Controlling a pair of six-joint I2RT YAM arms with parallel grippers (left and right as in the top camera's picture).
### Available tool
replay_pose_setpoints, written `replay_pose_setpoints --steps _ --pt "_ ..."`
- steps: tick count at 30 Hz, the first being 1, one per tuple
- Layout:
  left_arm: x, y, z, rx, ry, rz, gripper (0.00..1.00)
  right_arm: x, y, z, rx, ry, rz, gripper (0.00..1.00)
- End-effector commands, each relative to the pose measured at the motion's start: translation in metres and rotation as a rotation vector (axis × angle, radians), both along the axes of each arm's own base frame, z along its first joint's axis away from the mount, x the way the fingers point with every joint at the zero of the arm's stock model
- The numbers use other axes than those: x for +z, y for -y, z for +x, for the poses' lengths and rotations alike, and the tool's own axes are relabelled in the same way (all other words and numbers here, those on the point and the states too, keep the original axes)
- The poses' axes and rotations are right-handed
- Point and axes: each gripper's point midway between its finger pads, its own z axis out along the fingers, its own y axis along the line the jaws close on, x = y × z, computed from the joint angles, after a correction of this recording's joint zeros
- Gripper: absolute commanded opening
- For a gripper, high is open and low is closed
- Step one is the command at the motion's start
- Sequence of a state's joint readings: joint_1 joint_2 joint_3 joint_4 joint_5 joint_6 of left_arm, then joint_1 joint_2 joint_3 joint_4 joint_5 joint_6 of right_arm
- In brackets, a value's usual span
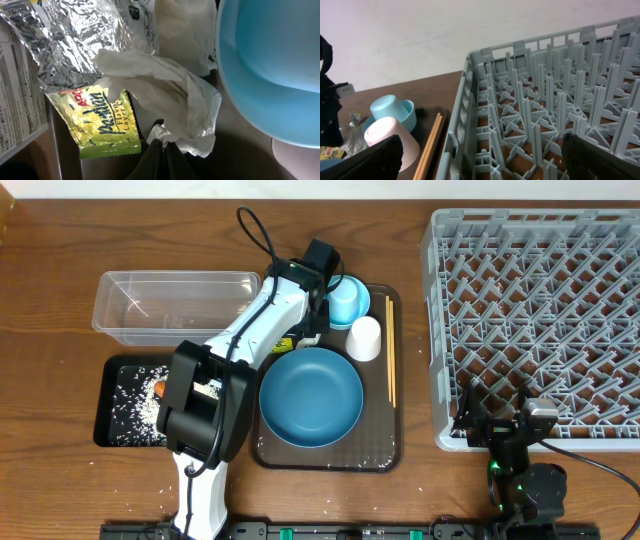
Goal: Sort waste into correct bins and load items into the dishwasher rack
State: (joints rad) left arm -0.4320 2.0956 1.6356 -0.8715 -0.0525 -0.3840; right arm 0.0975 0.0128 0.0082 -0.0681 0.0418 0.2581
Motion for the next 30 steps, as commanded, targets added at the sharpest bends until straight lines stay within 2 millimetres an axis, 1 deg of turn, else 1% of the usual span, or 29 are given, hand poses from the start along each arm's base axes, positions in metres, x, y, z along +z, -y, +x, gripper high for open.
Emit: replay_pose_setpoints --steps 1,5,7,13,16,22,23,24,25,26,28,30 --pt "0.027 -0.003 0.001 -0.001 0.054 -0.015 0.06 -0.001 0.000 0.000 -0.001 0.000 -0.013 0.99" --pt "0.057 -0.002 0.003 -0.001 0.120 -0.046 0.06 -0.001 0.000 0.000 -0.001 0.000 -0.013 0.99" --pt "0.068 -0.002 0.002 0.000 0.140 -0.055 0.06 -0.001 0.000 0.000 -0.001 0.000 -0.013 0.99" --pt "0.070 -0.001 0.003 -0.001 0.146 -0.060 0.06 -0.001 0.000 0.000 -0.001 0.000 -0.013 0.99" --pt "0.080 -0.002 0.006 0.002 0.175 -0.073 0.06 -0.001 0.000 0.000 -0.001 0.000 -0.013 0.99" --pt "0.130 -0.010 0.009 0.023 0.287 -0.117 0.06 -0.001 0.000 0.000 -0.001 0.000 -0.013 0.99" --pt "0.135 -0.010 0.007 0.021 0.295 -0.125 0.13 -0.001 0.000 0.000 -0.001 0.000 -0.013 0.99" --pt "0.137 -0.009 0.005 0.018 0.293 -0.136 0.33 -0.001 0.000 0.000 -0.001 0.000 -0.013 0.99" --pt "0.137 -0.007 0.003 0.013 0.282 -0.148 0.44 -0.001 0.000 0.000 -0.001 0.000 -0.013 0.99" --pt "0.134 -0.003 -0.001 0.004 0.263 -0.165 0.49 -0.001 0.000 0.000 -0.001 0.000 -0.013 0.99" --pt "0.123 0.002 -0.006 -0.007 0.221 -0.174 0.55 -0.001 0.000 0.000 -0.001 0.000 -0.013 0.99" --pt "0.109 0.004 -0.010 -0.014 0.177 -0.158 0.57 -0.001 0.000 0.000 -0.001 0.000 -0.013 0.99"
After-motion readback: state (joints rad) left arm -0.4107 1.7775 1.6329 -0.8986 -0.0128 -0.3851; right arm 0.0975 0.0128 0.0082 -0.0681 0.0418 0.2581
